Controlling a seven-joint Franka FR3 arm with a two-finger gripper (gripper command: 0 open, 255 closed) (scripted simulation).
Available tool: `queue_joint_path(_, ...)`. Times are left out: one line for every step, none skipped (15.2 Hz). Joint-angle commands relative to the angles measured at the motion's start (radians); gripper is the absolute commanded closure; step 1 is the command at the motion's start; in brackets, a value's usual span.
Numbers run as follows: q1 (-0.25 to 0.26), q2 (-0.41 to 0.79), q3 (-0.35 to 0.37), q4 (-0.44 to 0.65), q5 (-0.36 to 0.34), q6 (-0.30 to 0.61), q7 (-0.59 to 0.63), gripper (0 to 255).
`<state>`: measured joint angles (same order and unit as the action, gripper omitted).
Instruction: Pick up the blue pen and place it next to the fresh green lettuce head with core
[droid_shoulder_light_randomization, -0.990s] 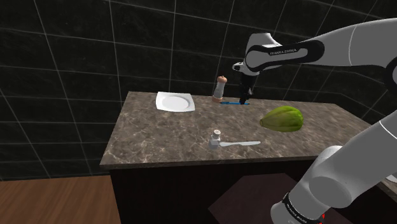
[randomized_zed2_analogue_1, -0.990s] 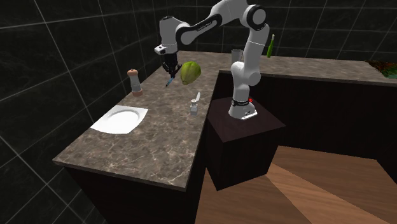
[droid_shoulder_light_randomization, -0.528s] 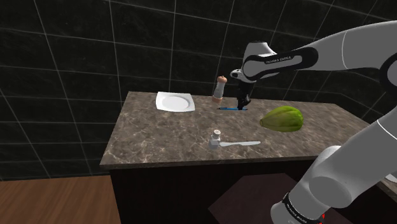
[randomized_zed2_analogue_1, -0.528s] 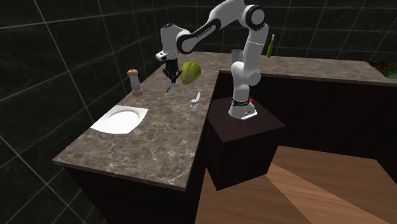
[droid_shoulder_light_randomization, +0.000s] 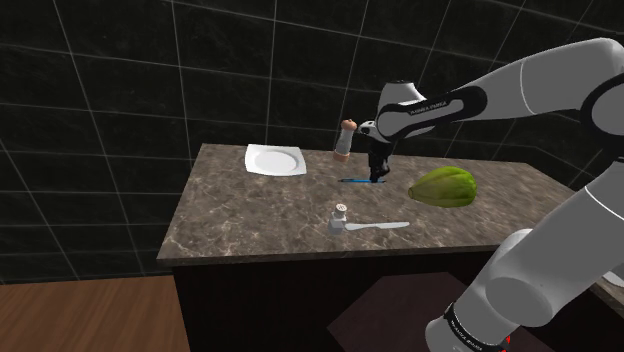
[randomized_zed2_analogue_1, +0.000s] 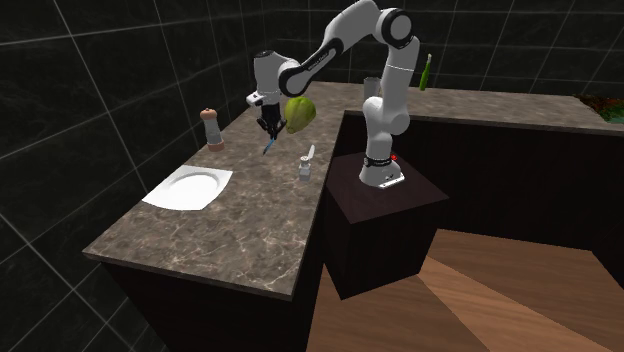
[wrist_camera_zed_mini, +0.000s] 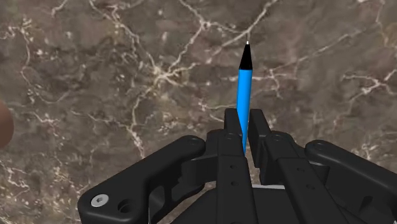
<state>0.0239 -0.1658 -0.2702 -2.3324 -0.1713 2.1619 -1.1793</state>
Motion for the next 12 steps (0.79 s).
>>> queue_joint_path(-0.001,0.013,-0.003,-0.017,0.0,0.03,0.0,255)
queue_joint_path(-0.001,0.02,-0.004,-0.024,0.001,0.044,0.0,255)
queue_joint_path(-0.001,0.028,-0.005,-0.03,0.001,0.059,0.0,255)
queue_joint_path(-0.002,0.036,-0.005,-0.037,0.002,0.073,0.001,255)
queue_joint_path(-0.002,0.044,-0.006,-0.043,0.003,0.087,0.001,255)
queue_joint_path(-0.002,0.052,-0.007,-0.049,0.003,0.101,0.001,255)
queue_joint_path(-0.002,0.063,-0.008,-0.057,0.005,0.12,0.001,255)
queue_joint_path(-0.002,0.063,-0.008,-0.057,0.004,0.12,0.001,255)
queue_joint_path(-0.002,0.063,-0.008,-0.057,0.005,0.12,0.001,255)
queue_joint_path(-0.002,0.063,-0.008,-0.057,0.005,0.12,0.001,255)
queue_joint_path(-0.002,0.063,-0.008,-0.057,0.005,0.12,0.001,255)
queue_joint_path(-0.002,0.063,-0.008,-0.057,0.005,0.12,0.001,255)
